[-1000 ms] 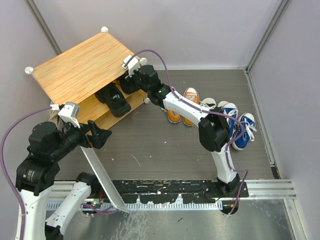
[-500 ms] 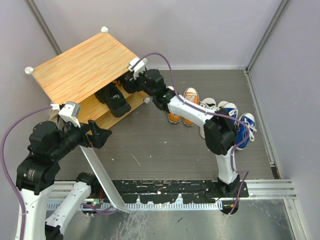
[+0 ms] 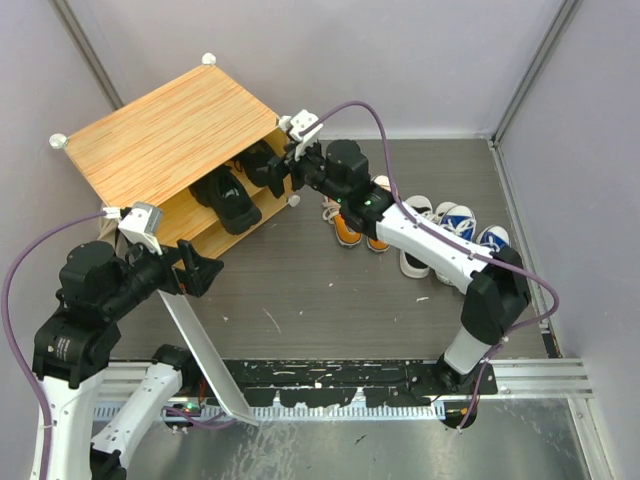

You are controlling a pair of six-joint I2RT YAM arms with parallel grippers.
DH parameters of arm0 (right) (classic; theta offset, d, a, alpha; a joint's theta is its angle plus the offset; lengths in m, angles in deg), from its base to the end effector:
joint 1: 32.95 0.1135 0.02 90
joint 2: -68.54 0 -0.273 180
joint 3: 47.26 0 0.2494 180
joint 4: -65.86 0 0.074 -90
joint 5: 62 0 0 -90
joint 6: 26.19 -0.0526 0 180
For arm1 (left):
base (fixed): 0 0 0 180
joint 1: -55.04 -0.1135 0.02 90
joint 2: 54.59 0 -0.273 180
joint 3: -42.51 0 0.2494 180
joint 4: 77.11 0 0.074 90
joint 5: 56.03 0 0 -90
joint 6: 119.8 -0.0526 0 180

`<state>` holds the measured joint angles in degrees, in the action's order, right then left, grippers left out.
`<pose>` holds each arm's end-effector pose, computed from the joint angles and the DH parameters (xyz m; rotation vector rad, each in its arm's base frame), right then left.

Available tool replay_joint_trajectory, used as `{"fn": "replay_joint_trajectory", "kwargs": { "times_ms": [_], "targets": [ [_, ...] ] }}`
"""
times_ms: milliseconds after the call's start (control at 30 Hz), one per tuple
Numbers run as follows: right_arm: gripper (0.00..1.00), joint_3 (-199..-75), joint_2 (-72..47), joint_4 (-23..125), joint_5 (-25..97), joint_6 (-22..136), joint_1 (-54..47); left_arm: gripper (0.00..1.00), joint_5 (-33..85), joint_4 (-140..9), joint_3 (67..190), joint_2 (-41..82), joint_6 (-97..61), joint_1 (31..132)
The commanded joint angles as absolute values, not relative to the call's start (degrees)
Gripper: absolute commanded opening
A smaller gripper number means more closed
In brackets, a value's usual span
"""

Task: Place and organize the shoes in the shoe cabinet

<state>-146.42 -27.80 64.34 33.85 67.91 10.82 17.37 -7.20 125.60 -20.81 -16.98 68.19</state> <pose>0.3036 0.2982 0.4000 -0.7165 1.4106 0.6243 0.0668 -0.0310 0.4106 0.2024 1.9480 -0.5802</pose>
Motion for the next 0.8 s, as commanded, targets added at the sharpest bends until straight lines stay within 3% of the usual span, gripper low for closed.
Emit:
{"fn": "replay_joint_trajectory", "kwargs": {
  "times_ms": [0, 533, 633, 767],
  "targets": [
    [0.86, -140.72, -24.73, 67.07, 39.41, 61.75, 12.86, 0.98, 18.44, -4.12, 126.36, -19.99, -16.63, 68.11],
    [0.91, -149.24, -36.69, 66.89, 34.64, 62.44, 18.91, 0.98, 17.23, -3.88, 127.18, -22.05, -15.46, 68.14],
    [0.88, -150.89, -38.94, 67.77, 32.99, 62.34, 18.91, 0.98, 16.94, -3.71, 127.37, -22.14, -15.43, 68.08],
    [0.76, -153.14, -41.02, 67.02, 32.31, 62.19, 18.91, 0.98, 16.97, -3.47, 127.30, -22.48, -15.55, 68.08]
  ]
}}
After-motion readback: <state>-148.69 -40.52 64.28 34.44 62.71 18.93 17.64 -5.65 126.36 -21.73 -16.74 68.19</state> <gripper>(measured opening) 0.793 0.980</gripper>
